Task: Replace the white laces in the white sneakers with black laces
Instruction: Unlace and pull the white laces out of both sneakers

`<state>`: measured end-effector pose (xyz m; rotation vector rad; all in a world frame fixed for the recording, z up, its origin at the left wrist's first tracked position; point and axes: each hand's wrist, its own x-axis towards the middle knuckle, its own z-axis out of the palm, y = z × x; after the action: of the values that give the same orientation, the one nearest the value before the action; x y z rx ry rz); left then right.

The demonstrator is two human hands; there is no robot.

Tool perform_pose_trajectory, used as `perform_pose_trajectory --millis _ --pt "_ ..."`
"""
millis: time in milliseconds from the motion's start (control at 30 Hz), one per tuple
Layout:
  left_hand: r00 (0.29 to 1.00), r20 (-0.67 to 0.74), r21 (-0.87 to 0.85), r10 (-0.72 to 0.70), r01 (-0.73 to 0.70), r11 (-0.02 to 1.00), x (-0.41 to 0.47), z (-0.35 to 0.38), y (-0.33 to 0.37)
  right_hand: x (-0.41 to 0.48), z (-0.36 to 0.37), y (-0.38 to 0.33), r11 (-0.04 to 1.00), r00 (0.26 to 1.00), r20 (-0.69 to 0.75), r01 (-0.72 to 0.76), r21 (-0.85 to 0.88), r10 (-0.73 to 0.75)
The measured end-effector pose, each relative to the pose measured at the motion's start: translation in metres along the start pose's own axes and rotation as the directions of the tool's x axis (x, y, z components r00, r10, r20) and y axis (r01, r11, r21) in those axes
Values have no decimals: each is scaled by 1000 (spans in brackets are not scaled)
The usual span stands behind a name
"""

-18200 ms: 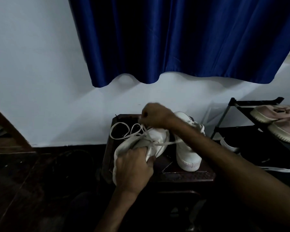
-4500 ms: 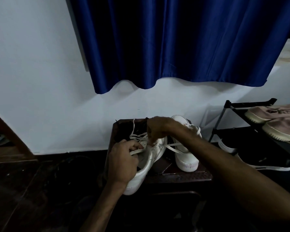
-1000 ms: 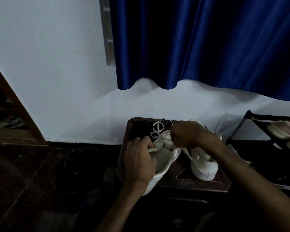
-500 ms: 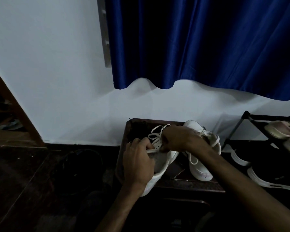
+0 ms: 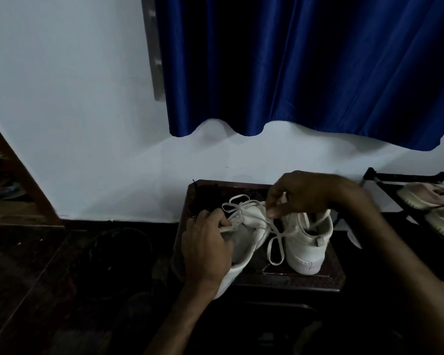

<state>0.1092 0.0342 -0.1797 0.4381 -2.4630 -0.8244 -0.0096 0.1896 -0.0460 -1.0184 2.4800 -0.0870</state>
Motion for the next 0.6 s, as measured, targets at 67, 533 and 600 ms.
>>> perform_pose_trajectory --millis 67,533,600 --pt "1000 13 24 -15 14 1000 0 -1 1 25 19 -9 996 995 -90 -57 -63 51" --pt "1000 -7 34 -14 14 999 0 0 1 -8 -14 -2 995 994 71 84 49 -88" --pt "1000 -7 33 -14 14 999 0 0 1 -16 -23 10 994 994 103 31 108 -42"
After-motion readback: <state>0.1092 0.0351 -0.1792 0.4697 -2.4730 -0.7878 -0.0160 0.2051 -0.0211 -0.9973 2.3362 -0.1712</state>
